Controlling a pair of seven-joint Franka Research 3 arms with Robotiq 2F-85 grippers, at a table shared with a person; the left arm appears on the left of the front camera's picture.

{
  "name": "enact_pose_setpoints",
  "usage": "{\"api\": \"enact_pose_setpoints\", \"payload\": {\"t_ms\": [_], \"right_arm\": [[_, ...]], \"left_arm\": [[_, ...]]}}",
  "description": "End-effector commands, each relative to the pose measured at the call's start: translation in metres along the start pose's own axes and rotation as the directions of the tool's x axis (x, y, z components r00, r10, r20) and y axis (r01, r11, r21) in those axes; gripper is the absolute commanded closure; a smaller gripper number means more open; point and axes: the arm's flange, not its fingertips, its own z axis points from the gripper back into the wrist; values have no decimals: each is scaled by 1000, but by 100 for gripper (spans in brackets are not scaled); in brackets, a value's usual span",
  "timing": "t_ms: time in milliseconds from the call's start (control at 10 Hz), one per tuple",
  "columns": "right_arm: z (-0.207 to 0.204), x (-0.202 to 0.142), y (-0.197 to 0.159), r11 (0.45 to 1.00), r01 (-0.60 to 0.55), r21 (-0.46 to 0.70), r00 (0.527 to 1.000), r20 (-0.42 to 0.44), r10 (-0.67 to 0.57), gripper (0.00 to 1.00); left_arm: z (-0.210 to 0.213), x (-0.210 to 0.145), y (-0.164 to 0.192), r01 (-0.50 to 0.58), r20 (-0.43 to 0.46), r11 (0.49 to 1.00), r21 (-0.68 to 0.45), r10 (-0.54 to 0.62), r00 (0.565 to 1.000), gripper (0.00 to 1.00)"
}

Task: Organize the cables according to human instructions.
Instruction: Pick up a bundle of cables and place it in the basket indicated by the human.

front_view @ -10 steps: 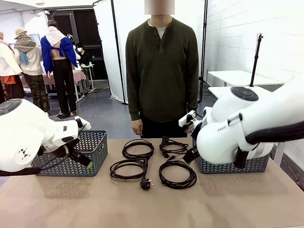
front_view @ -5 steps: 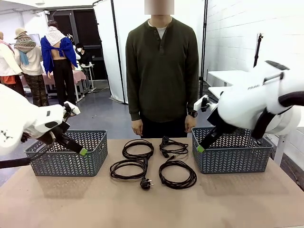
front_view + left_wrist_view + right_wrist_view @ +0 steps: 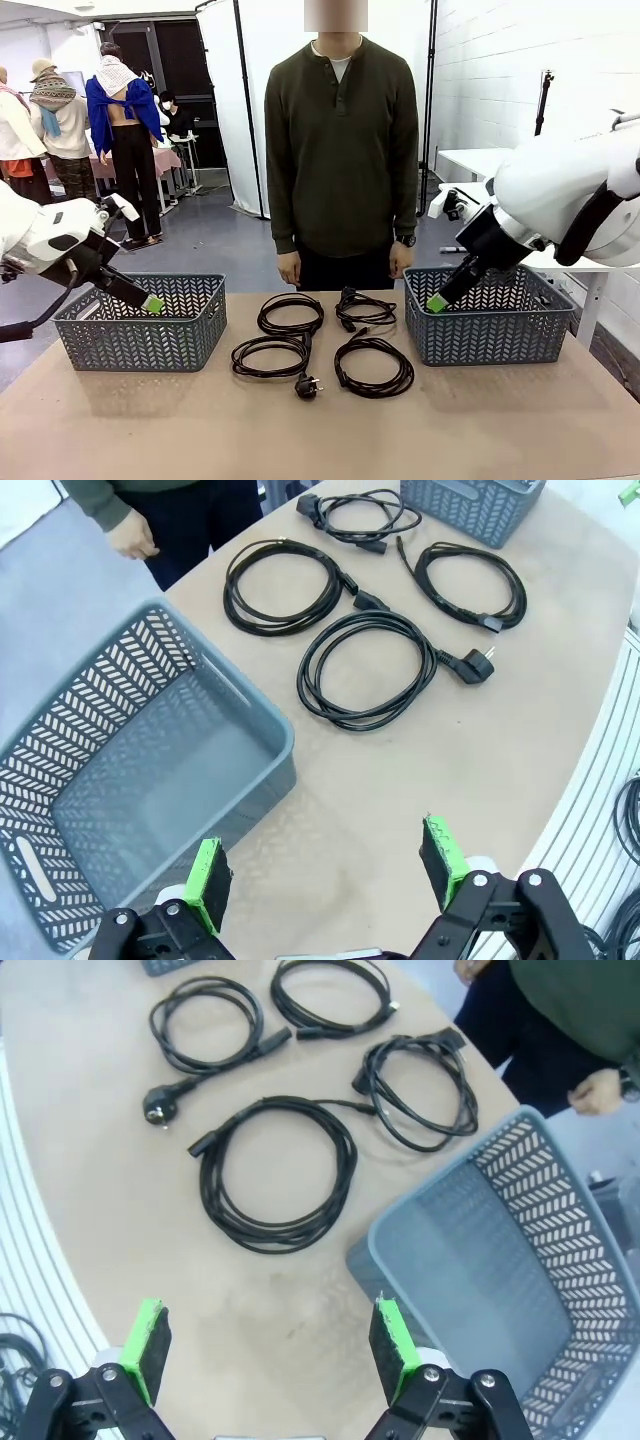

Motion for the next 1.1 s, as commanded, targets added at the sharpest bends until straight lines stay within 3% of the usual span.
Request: {"api": "enact_pose_setpoints", "payload": {"t_ms": [0, 1000], "right_arm": [[1, -6, -4, 998, -51, 47, 998, 51, 48, 0], [4, -1, 2, 999, -13, 30, 1000, 20, 13, 0]], "left_arm": [[-4, -4, 9, 20, 22, 999, -43, -19, 1000, 0], [1, -2, 3, 2, 2, 1000, -1, -2, 1000, 0]]}}
